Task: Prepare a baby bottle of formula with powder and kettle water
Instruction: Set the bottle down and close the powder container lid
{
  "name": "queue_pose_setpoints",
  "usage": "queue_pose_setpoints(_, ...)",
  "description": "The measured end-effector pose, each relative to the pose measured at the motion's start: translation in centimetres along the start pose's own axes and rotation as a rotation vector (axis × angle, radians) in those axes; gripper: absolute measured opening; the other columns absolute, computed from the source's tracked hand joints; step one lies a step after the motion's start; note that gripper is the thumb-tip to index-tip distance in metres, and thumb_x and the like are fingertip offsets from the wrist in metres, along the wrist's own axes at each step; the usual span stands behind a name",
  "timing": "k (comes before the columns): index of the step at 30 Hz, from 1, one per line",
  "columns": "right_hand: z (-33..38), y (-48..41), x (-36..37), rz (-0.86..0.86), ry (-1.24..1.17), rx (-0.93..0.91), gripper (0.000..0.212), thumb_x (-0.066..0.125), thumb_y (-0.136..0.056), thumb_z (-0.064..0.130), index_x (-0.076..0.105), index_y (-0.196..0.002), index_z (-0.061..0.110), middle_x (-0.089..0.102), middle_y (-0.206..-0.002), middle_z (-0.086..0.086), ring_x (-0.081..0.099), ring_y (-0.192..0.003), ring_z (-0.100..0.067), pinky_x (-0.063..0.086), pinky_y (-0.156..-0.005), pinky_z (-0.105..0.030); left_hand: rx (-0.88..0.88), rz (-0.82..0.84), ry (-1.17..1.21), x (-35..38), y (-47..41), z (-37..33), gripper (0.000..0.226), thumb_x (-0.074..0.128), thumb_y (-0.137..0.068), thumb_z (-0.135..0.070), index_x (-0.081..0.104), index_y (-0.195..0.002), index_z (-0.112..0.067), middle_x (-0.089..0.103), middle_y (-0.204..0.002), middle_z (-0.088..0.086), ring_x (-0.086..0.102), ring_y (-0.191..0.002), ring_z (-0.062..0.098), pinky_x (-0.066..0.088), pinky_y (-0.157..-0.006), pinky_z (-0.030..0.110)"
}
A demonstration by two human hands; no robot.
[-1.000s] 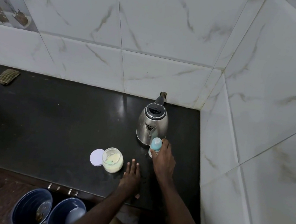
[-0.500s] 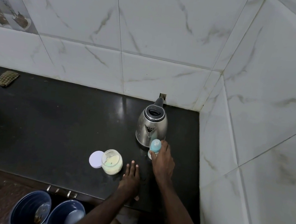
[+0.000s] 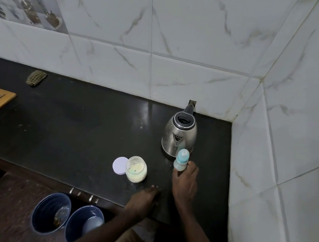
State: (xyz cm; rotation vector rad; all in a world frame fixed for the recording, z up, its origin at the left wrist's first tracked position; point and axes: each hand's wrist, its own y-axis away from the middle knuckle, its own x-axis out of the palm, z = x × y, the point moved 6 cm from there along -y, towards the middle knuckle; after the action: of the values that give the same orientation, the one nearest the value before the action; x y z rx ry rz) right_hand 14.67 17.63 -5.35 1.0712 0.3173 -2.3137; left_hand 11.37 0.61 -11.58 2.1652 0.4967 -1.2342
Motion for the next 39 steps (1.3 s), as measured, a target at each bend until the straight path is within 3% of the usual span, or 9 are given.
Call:
queue_pose_setpoints(3,0.2,2.1,2.4,0.118,0.016,-0.062,0.049,0.076,-0.088,0.022,0.053,-0.131,0.017,0.058,-0.13,-0.006,0.068,-0.109,-0.032,0.058,-0.081,-0.045,0.019,-0.138,-0.061,-0.3,3.4,3.0,0.037,0.044,-0.099,-0.036,0.058,-0.132,-0.036,0.07,-0.124,-0.001,0.069,-0.108,0.027,0.054,-0.081,0.038)
queue_pose_setpoints(8,2.1,4.8,5.4,0.357,-0.041,-0.206,0.052,0.073,-0.087,0.011,0.054,-0.134,0.021,0.06,-0.128,0.004,0.063,-0.118,-0.019,0.051,-0.095,-0.037,-0.126,-0.351,-0.102,-3.8,6.5,8.2,0.029,0.053,-0.08,-0.042,0.068,-0.105,-0.038,0.076,-0.081,-0.011,0.072,-0.065,0.017,0.049,-0.048,0.025)
queue_pose_setpoints(11,3.4,5.4,6.9,0.497,-0.076,-0.226,0.072,0.076,-0.082,0.016,0.045,-0.146,0.026,0.055,-0.138,0.005,0.064,-0.113,-0.014,0.053,-0.098,-0.039,-0.361,-0.461,-0.018,-6.2,6.4,10.4,0.02,0.057,-0.089,-0.039,0.067,-0.106,-0.034,0.075,-0.085,-0.001,0.073,-0.075,0.028,0.052,-0.055,0.034)
queue_pose_setpoints(13,4.3,5.5,7.7,0.559,-0.114,-0.245,0.091,0.079,-0.076,0.022,0.035,-0.155,0.029,0.048,-0.149,0.004,0.057,-0.127,-0.013,0.049,-0.106,-0.037,-0.433,-0.508,0.035,-7.0,5.4,11.5,0.04,0.066,-0.089,-0.027,0.064,-0.129,-0.028,0.074,-0.111,0.006,0.072,-0.099,0.033,0.058,-0.072,0.042)
queue_pose_setpoints(17,5.9,5.4,8.9,0.635,-0.196,-0.336,0.114,0.088,-0.067,0.021,0.025,-0.162,0.026,0.034,-0.161,0.013,0.032,-0.147,-0.007,0.03,-0.118,-0.026,-0.39,-0.298,0.115,-7.2,1.7,12.3,0.092,0.068,-0.08,-0.008,0.026,-0.163,-0.01,0.018,-0.169,0.02,0.014,-0.157,0.041,0.032,-0.121,0.049)
queue_pose_setpoints(22,6.3,5.3,9.8,0.591,-0.265,-0.329,0.108,0.086,-0.069,0.022,0.03,-0.161,0.025,0.037,-0.155,0.02,0.036,-0.145,-0.004,0.033,-0.119,-0.03,-0.412,-0.128,0.159,-6.1,-1.5,14.0,0.09,0.069,-0.085,-0.021,0.024,-0.163,-0.019,0.01,-0.171,0.015,0.006,-0.159,0.039,0.027,-0.125,0.051)
queue_pose_setpoints(27,6.9,5.0,9.3,0.511,-0.288,-0.351,0.082,0.085,-0.072,0.028,0.05,-0.146,0.033,0.057,-0.141,0.022,0.054,-0.131,-0.002,0.048,-0.108,-0.034,-0.43,-0.277,0.227,-7.6,-1.3,15.3,0.067,0.07,-0.086,-0.029,0.047,-0.147,-0.016,0.046,-0.144,0.015,0.046,-0.132,0.037,0.047,-0.105,0.046)
queue_pose_setpoints(33,5.9,5.7,9.2,0.505,-0.234,-0.287,0.089,0.087,-0.07,0.036,0.047,-0.148,0.034,0.055,-0.144,0.018,0.051,-0.133,-0.009,0.045,-0.11,-0.037,-0.566,-0.61,0.5,-10.6,2.0,15.7,0.072,0.079,-0.084,-0.036,0.049,-0.146,-0.017,0.049,-0.138,0.011,0.045,-0.13,0.029,0.041,-0.106,0.036)
queue_pose_setpoints(39,5.1,6.4,8.0,0.564,-0.186,-0.27,0.099,0.077,-0.071,0.018,0.034,-0.16,0.024,0.042,-0.161,0.004,0.038,-0.148,-0.016,0.036,-0.121,-0.043,-0.234,-0.666,0.606,-12.1,3.1,9.1,0.078,0.086,-0.081,-0.034,0.052,-0.148,-0.018,0.041,-0.131,-0.003,0.043,-0.121,0.002,0.036,-0.104,0.013)
